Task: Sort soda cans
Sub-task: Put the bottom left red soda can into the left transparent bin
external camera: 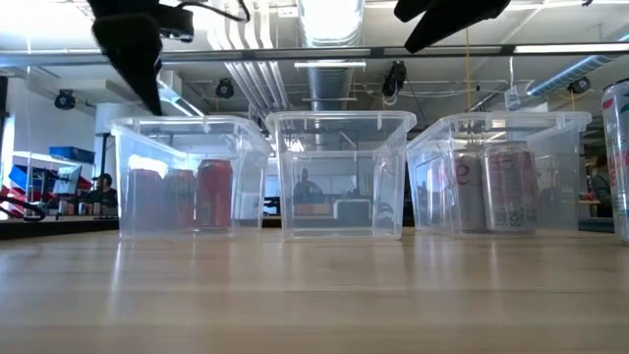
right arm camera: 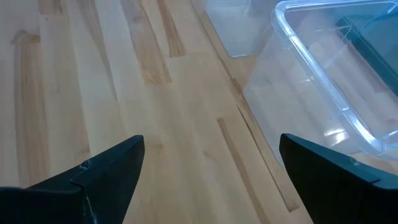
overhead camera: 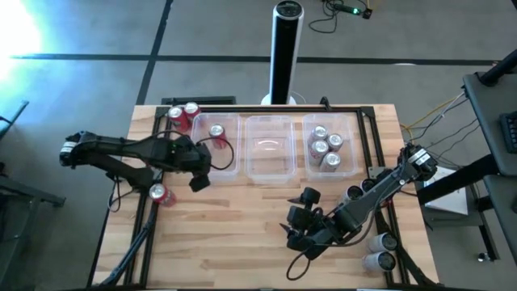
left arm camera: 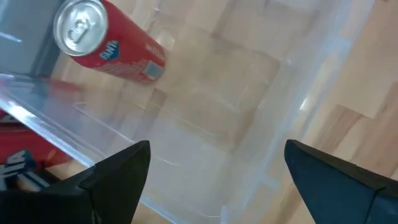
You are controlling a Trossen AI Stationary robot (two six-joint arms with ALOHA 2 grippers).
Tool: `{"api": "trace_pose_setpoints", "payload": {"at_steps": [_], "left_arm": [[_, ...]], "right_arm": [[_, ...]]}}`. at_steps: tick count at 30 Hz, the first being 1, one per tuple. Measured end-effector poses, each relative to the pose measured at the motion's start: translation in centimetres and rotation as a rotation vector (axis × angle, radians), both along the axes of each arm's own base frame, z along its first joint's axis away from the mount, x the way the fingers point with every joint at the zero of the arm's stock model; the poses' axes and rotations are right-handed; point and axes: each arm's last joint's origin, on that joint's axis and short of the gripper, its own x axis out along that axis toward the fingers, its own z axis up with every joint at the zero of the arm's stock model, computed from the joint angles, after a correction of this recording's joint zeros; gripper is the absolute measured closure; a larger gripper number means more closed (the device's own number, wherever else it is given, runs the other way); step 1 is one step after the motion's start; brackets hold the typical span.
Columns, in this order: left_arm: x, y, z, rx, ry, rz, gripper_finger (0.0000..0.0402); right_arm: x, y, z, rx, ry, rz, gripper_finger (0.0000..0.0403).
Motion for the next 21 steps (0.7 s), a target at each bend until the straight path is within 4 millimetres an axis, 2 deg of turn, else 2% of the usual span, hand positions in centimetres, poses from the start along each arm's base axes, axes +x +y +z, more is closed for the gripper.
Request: {"api": "trace_pose_setpoints", "payload": {"at_steps": [9,13,17,21], "left_arm": [[0.6,0.0,2.5,0.014,-0.095,-0.001,0.0045],[0.5,1.1,3.0,0.127,-0.085,0.036,0.0046],[0.8,2.4,1.1,0.138,0.038,0.068,0.0052],[1.9,2.8,-0.9,0.083,0.123,0.064,0.0054]], "right_arm": [[0.0,0.0,0.0,0.001,0.003,0.001,0.0035],[0.0,0.0,0.0,-0.001,0.002,0.000,0.0035],[0.3,-0.1,-0.4,-0.015,0.007,-0.011,0.0035],[0.5,-0.2,-0.9,-0.028,0.016,-0.018,0.0035]]}}
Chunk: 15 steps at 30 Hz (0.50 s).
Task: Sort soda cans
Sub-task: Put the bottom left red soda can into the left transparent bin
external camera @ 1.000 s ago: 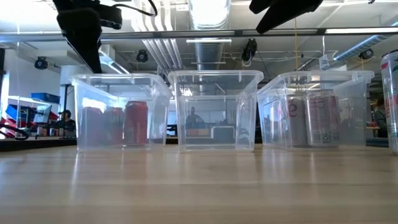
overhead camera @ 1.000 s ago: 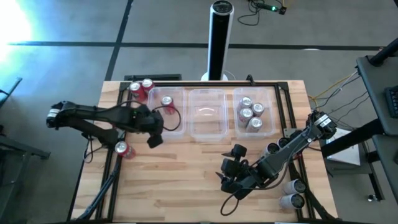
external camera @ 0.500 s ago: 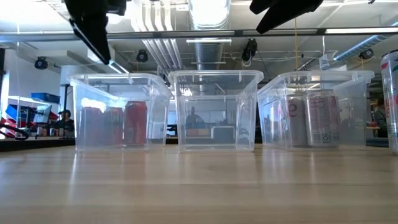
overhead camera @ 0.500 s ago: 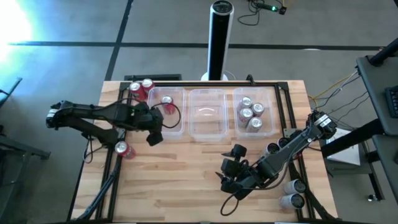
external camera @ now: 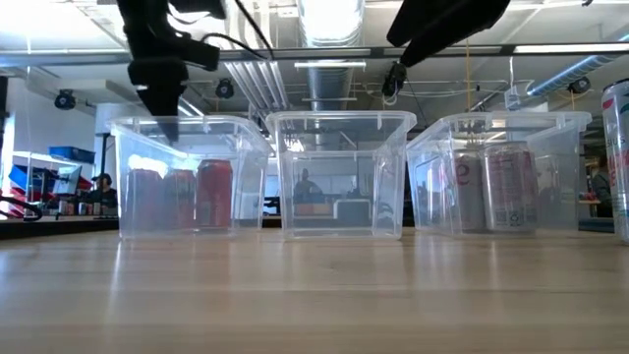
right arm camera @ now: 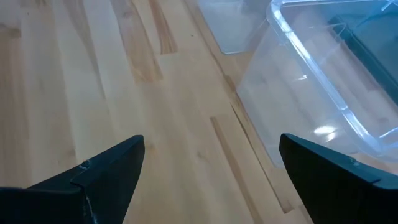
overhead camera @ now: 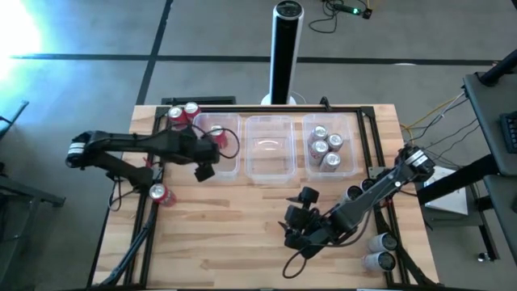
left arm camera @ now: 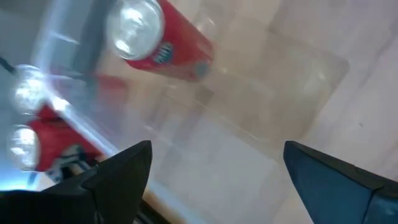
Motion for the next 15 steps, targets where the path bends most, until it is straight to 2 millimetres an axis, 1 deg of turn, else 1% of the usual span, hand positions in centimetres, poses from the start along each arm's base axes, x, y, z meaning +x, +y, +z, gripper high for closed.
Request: {"api": "trace_pose_setpoints", "payload": {"at_steps": [4,9,15], "left_arm": [[1.8,-0.2,-1.1,-0.036,0.021,-0.035,0.0055],[3.1,-0.2,-1.5,-0.036,0.046,-0.041,0.0055],[4.1,-0.2,-0.9,-0.043,0.028,-0.051,0.0055]], "right_arm": [[0.2,-0.1,-0.2,-0.008,0.008,0.000,0.0035],[0.2,-0.1,-0.2,-0.013,0.011,0.004,0.0035],[0.2,-0.1,-0.2,-0.012,0.012,0.005,0.0035]]}}
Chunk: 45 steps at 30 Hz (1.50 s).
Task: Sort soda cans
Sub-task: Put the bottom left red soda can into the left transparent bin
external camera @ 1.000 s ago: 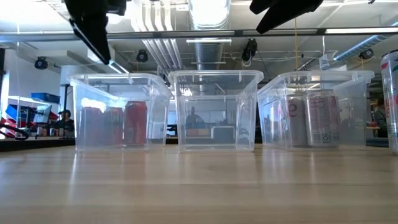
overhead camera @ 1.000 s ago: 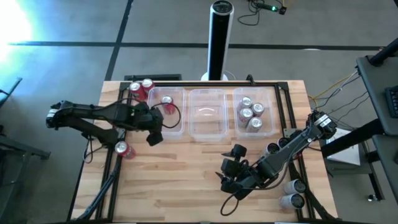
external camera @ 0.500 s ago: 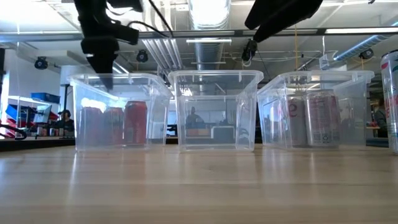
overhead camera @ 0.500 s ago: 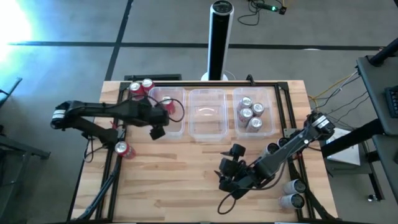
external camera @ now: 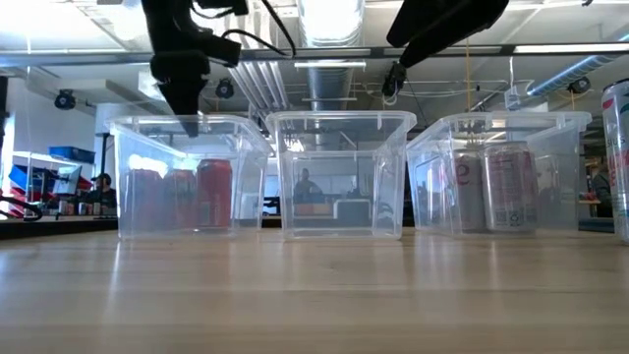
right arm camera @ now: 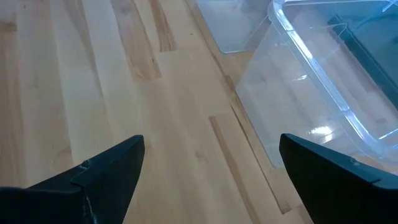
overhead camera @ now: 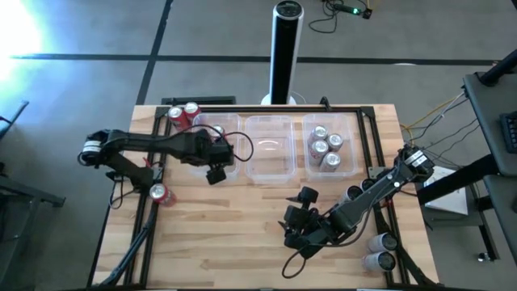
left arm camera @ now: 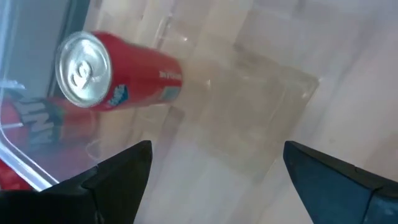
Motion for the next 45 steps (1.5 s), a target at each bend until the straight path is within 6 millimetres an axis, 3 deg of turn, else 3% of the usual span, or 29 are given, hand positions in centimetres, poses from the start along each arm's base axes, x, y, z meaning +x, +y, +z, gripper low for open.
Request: {"api": "trace_pose_setpoints", "payload": {"at_steps": [6,10,16,20,25,33,45], "left_arm": [[-0.1,-0.1,1.7,-0.001,-0.039,-0.002,0.0055],[-0.6,-0.3,3.8,-0.038,-0.076,-0.005,0.0055],[-4.6,-2.8,8.1,-0.194,0.057,-0.024,0.0055],[-6.7,-5.2,9.2,-0.339,-0.029,-0.051,0.0055],[-8.5,-7.2,7.7,-0.337,-0.001,-0.055,0.0054],[-10.9,-9.0,2.5,-0.354,0.244,-0.155,0.0054],[-12.6,-9.0,-1.5,-0.318,0.443,-0.300,0.0054]], "right_arm": [[0.0,0.0,0.0,0.000,0.001,0.001,0.0035],[0.0,0.0,0.0,-0.001,0.002,0.002,0.0035],[-0.1,0.0,-0.2,0.000,0.006,0.002,0.0035],[-0.2,0.0,-0.3,0.000,0.010,-0.001,0.0035],[-0.2,0.0,-0.3,0.004,0.009,0.000,0.0035],[-0.1,0.1,-0.3,0.007,0.003,0.006,0.0035],[0.0,0.1,-0.2,0.013,-0.005,0.005,0.0035]]}}
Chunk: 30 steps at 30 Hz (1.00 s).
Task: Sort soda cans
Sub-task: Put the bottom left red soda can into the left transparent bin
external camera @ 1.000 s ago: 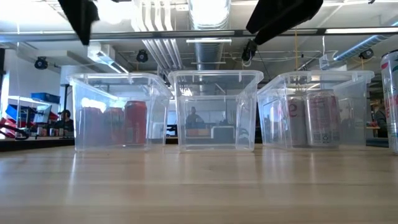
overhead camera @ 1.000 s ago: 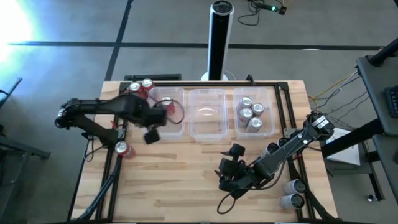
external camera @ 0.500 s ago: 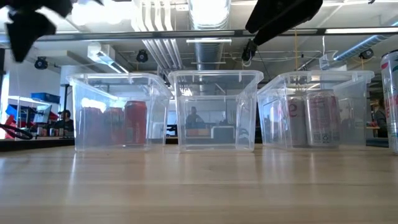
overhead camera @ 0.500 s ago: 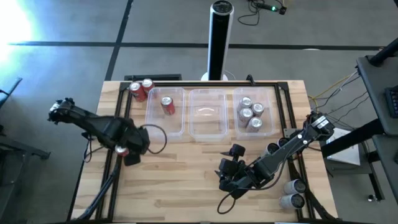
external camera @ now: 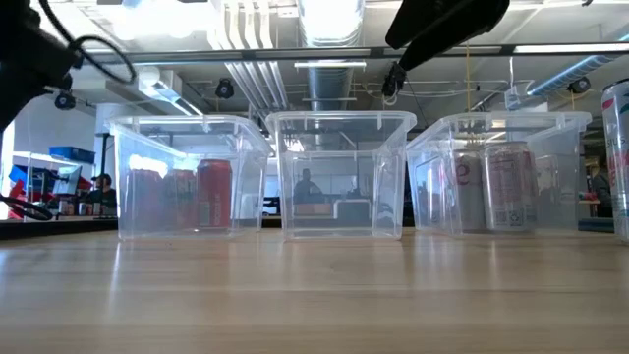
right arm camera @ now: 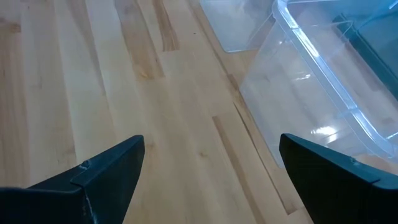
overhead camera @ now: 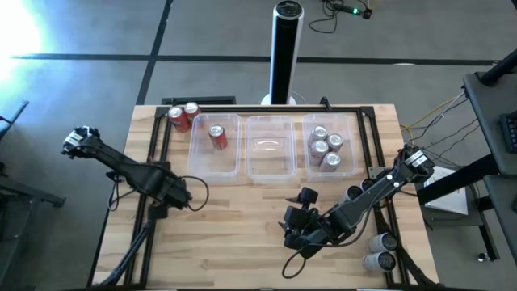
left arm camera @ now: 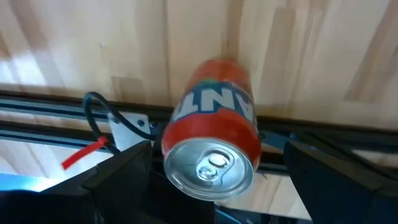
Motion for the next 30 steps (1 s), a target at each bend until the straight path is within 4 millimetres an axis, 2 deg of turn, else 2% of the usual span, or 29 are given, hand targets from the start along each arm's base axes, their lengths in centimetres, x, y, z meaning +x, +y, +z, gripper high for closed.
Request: {"api": "trace_pose_setpoints", "payload": {"at_steps": [8,18,24,30], "left_arm": [[-0.5,0.9,-2.1,-0.020,0.117,0.069,0.0054],[0.9,0.3,-3.7,-0.032,0.154,0.029,0.0054],[1.5,-0.2,-5.3,-0.044,0.231,-0.023,0.0077],[1.9,-0.4,-5.8,-0.044,0.270,-0.035,0.0092]], "right_arm": [[0.0,0.0,0.0,0.005,-0.003,-0.005,0.0035],[0.0,0.0,0.0,0.000,0.004,0.002,0.0035],[-0.2,0.2,-0.2,0.012,0.022,0.018,0.0035],[-0.2,0.2,-0.2,0.023,0.023,0.017,0.0035]]}}
